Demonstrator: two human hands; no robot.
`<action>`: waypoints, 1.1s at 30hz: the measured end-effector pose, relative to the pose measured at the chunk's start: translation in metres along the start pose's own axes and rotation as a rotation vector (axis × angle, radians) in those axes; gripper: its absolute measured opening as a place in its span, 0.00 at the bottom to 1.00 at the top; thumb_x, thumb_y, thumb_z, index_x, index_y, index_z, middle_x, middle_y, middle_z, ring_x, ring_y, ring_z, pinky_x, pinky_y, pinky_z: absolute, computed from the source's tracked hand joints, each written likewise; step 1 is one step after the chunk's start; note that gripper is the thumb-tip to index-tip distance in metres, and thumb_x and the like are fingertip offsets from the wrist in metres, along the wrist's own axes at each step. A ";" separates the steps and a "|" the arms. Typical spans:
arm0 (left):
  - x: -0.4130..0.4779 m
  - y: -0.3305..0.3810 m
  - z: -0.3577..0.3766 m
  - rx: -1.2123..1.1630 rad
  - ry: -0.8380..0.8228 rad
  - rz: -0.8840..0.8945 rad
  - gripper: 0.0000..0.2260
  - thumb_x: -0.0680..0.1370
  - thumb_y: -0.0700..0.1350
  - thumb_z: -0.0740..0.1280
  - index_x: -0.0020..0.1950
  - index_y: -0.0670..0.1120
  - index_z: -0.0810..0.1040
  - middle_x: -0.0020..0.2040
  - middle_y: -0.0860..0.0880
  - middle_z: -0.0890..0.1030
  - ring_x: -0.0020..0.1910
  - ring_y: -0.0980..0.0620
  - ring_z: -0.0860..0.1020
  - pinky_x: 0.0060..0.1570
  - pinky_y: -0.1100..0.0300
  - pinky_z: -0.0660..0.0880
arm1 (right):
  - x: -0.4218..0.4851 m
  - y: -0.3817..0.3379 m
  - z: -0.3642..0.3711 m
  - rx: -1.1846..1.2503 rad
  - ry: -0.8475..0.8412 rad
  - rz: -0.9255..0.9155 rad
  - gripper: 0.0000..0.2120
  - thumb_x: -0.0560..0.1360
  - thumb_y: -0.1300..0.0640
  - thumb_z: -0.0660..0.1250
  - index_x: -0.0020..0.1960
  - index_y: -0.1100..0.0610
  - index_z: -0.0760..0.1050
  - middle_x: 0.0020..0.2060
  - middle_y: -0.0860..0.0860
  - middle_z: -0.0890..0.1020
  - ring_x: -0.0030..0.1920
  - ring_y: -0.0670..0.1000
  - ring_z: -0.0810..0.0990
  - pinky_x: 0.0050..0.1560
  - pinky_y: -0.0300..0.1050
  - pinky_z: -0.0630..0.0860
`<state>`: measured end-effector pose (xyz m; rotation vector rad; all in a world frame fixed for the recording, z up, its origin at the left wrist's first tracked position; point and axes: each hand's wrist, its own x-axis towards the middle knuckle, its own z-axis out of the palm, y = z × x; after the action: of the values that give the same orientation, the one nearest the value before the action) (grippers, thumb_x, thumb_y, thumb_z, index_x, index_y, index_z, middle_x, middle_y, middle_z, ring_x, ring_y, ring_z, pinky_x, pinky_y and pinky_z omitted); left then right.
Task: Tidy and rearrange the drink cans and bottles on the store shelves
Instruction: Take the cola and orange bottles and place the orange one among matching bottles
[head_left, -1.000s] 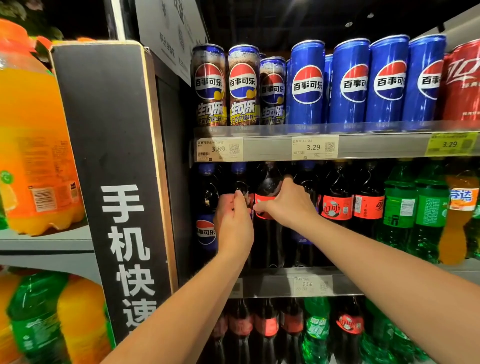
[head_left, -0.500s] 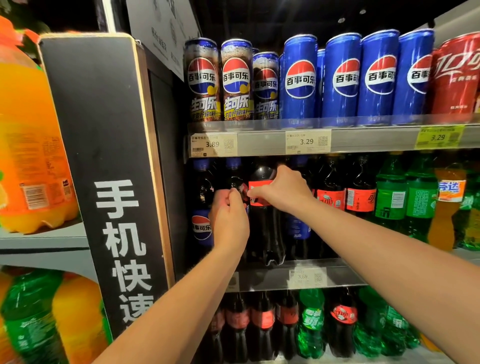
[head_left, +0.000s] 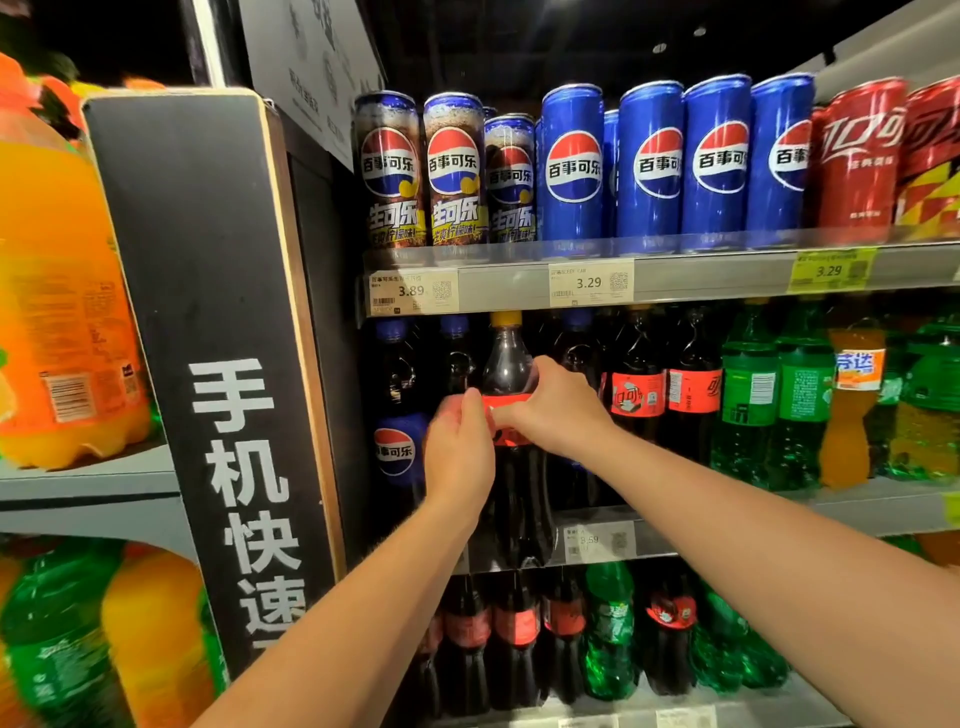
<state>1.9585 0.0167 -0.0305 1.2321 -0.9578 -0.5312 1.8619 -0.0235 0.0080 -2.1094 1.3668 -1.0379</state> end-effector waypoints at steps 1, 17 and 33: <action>-0.002 -0.002 0.000 0.007 -0.022 -0.009 0.13 0.81 0.52 0.55 0.49 0.48 0.77 0.45 0.49 0.80 0.45 0.52 0.77 0.42 0.59 0.71 | -0.003 0.003 0.000 0.010 -0.010 0.007 0.24 0.62 0.44 0.74 0.52 0.51 0.71 0.45 0.47 0.79 0.43 0.46 0.78 0.37 0.41 0.72; -0.037 -0.019 0.011 0.107 -0.405 0.003 0.31 0.68 0.26 0.63 0.67 0.48 0.66 0.47 0.49 0.80 0.36 0.61 0.79 0.33 0.68 0.73 | -0.031 0.040 -0.025 0.071 -0.052 0.048 0.30 0.55 0.39 0.75 0.52 0.49 0.71 0.45 0.47 0.80 0.44 0.49 0.80 0.49 0.53 0.79; -0.104 -0.011 0.130 0.151 -0.330 0.142 0.47 0.55 0.45 0.78 0.71 0.56 0.62 0.59 0.51 0.80 0.56 0.53 0.80 0.57 0.50 0.77 | -0.061 0.113 -0.118 0.095 -0.036 0.042 0.29 0.54 0.42 0.76 0.53 0.46 0.74 0.47 0.45 0.81 0.48 0.50 0.80 0.51 0.48 0.77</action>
<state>1.7959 0.0252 -0.0694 1.2198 -1.3753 -0.5678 1.6899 -0.0106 -0.0165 -2.0121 1.3130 -1.0230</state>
